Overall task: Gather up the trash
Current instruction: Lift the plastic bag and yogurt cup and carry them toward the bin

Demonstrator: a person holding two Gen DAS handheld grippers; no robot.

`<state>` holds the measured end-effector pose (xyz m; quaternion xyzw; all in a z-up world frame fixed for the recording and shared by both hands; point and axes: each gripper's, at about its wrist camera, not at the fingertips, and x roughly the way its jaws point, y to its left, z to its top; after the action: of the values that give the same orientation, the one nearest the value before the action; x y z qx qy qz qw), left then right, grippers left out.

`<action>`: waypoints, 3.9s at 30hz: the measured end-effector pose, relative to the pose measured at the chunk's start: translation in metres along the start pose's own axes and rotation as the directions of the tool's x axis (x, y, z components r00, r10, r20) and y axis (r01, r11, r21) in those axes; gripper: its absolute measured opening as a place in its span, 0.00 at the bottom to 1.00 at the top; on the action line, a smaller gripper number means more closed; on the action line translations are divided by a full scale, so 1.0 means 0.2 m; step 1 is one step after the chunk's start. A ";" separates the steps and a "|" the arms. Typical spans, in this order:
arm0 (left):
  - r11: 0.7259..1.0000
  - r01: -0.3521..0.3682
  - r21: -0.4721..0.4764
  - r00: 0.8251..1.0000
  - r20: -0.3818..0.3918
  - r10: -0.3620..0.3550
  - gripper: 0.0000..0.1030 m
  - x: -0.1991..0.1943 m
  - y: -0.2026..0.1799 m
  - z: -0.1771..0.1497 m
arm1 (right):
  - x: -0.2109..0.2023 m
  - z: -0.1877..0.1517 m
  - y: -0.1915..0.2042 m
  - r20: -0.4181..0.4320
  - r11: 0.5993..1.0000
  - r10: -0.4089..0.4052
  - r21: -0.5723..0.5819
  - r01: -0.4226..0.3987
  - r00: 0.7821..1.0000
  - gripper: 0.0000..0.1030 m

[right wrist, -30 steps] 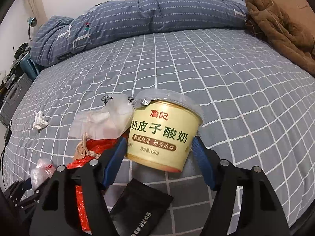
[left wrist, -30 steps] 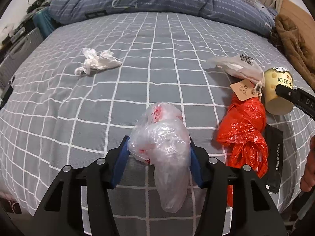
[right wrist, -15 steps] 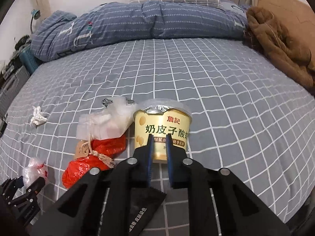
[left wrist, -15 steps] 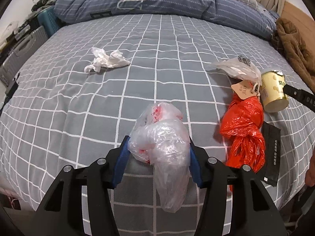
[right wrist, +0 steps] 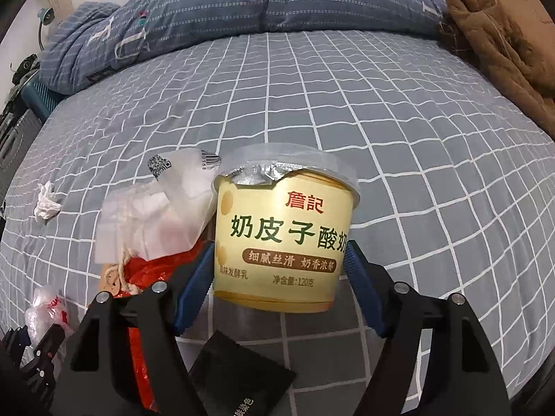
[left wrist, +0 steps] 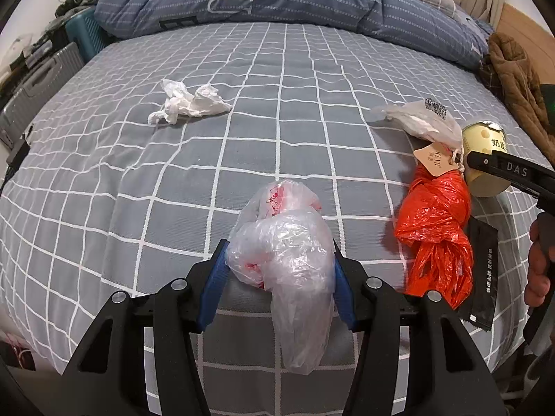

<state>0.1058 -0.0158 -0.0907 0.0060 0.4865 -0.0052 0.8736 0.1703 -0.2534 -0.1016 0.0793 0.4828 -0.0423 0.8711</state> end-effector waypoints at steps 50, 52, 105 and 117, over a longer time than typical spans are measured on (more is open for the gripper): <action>0.999 0.035 0.035 0.997 0.069 -0.038 0.50 -0.42 -0.09 -0.18 | -0.69 -0.39 0.03 0.178 0.997 0.003 -0.081 0.011 0.984 0.68; 0.999 0.037 0.036 0.997 0.071 -0.039 0.50 -0.44 -0.09 -0.20 | -0.73 -0.41 0.03 0.183 0.997 0.006 -0.081 0.009 0.983 0.68; 0.997 0.051 0.051 0.997 0.063 -0.054 0.50 -0.88 -0.10 -0.74 | -1.29 -1.11 0.08 0.181 0.992 0.052 -0.126 -0.030 0.982 0.68; 0.996 0.071 0.053 0.997 0.016 -0.072 0.50 -0.85 -0.11 -0.97 | -1.25 -1.36 0.09 0.124 0.990 0.052 -0.134 -0.035 0.991 0.68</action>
<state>-0.1495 -0.0335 -0.0479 0.0116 0.4783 -0.0495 0.8767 -0.1867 -0.1880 -0.0286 0.0295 0.4262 0.0038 0.9041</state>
